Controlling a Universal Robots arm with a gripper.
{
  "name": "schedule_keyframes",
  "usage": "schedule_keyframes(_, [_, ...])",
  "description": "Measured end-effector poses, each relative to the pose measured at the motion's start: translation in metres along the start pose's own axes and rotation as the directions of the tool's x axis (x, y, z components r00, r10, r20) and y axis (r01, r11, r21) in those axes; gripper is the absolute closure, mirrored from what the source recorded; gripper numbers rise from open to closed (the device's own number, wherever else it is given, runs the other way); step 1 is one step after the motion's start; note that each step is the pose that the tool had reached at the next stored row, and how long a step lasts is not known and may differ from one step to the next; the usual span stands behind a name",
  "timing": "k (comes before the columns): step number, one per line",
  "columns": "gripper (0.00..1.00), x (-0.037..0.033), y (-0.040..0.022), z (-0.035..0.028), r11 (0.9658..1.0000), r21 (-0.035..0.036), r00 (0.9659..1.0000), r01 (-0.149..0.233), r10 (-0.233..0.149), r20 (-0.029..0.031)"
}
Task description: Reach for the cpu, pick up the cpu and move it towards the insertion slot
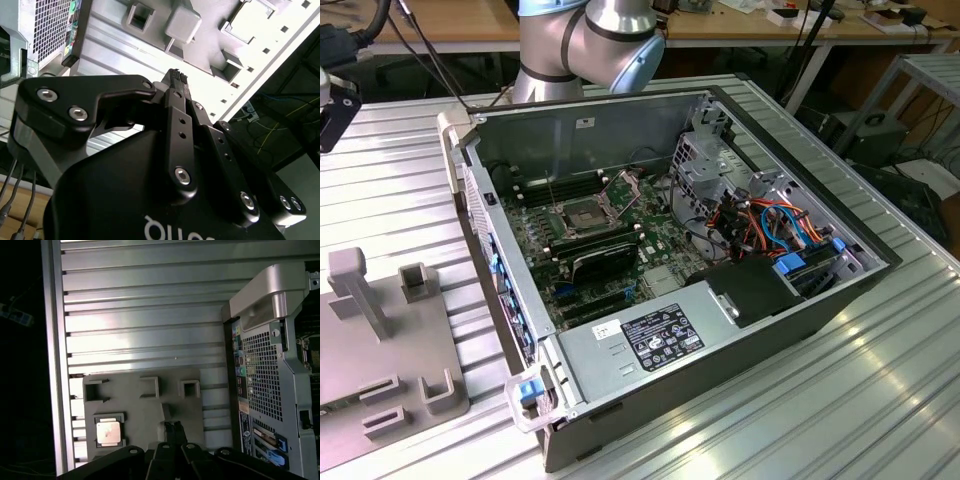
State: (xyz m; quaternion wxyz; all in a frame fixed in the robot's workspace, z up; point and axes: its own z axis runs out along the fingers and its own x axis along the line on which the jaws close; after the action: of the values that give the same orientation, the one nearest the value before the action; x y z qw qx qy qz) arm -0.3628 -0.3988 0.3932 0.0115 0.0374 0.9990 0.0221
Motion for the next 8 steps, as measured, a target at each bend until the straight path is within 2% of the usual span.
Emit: schedule_keyframes(8, [0.89,0.0061,-0.0007,-0.0002,1.0,0.0,1.0,0.0,0.0,0.0])
